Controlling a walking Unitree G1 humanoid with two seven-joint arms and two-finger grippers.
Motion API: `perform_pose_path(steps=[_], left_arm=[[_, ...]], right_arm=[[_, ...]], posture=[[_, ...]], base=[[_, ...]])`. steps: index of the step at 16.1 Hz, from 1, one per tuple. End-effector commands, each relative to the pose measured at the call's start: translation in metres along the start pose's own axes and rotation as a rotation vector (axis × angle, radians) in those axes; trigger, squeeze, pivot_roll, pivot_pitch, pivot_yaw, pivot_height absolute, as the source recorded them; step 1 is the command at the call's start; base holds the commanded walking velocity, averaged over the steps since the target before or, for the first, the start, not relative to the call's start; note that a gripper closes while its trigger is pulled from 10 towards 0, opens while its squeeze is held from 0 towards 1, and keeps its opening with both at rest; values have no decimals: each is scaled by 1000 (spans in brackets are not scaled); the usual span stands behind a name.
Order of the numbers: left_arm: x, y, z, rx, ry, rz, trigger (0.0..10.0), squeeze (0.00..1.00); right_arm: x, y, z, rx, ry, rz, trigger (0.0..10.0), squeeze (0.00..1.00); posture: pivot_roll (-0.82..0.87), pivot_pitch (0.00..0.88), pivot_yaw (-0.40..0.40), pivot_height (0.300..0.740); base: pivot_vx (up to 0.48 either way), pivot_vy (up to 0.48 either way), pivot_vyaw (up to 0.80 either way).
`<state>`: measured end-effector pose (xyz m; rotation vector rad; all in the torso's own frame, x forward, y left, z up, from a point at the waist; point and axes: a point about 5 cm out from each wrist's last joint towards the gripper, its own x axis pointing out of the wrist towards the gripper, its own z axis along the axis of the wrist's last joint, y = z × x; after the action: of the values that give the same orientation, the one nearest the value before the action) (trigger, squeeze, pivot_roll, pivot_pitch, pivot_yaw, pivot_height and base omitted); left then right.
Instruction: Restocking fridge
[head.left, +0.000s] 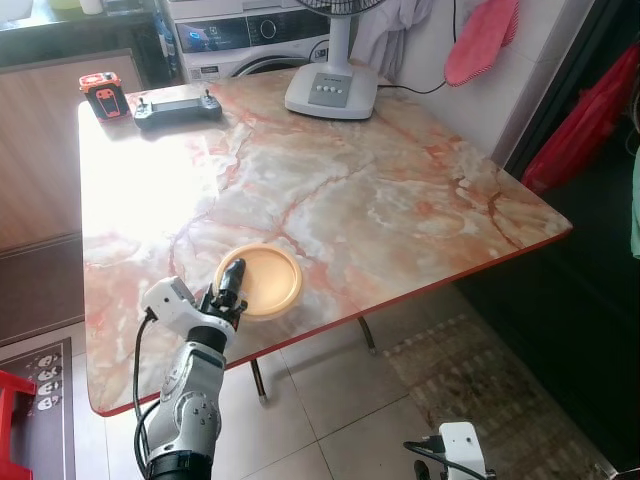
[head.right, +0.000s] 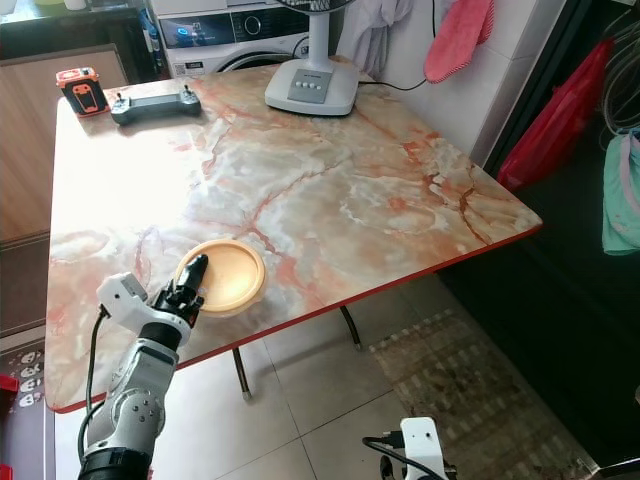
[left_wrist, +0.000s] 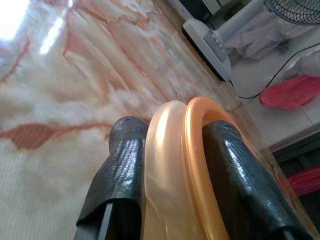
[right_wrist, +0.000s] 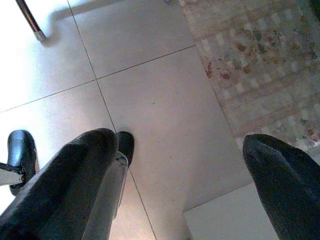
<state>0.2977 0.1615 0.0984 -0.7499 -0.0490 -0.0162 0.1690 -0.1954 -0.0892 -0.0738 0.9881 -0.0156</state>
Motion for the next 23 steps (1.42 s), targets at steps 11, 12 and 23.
perform_pose_path(steps=[11, 12, 23], left_arm=[[-22, -30, 47, -38, -139, -47, 10000, 0], [-27, -30, 52, 4, -147, -25, 10000, 0], [-37, -9, 91, 371, -203, 161, 10000, 0]], right_arm=[[-2, -3, -7, -5, 17, -1, 10000, 0], [-2, -3, -8, -2, 19, -3, 10000, 0], [0, 2, -3, 39, 4, -16, 10000, 0]], posture=[[12, 7, -41, 740], [7, 0, -36, 740], [46, 40, 29, 740]], base=[[0, 0, 0], [0, 0, 0], [0, 0, 0]])
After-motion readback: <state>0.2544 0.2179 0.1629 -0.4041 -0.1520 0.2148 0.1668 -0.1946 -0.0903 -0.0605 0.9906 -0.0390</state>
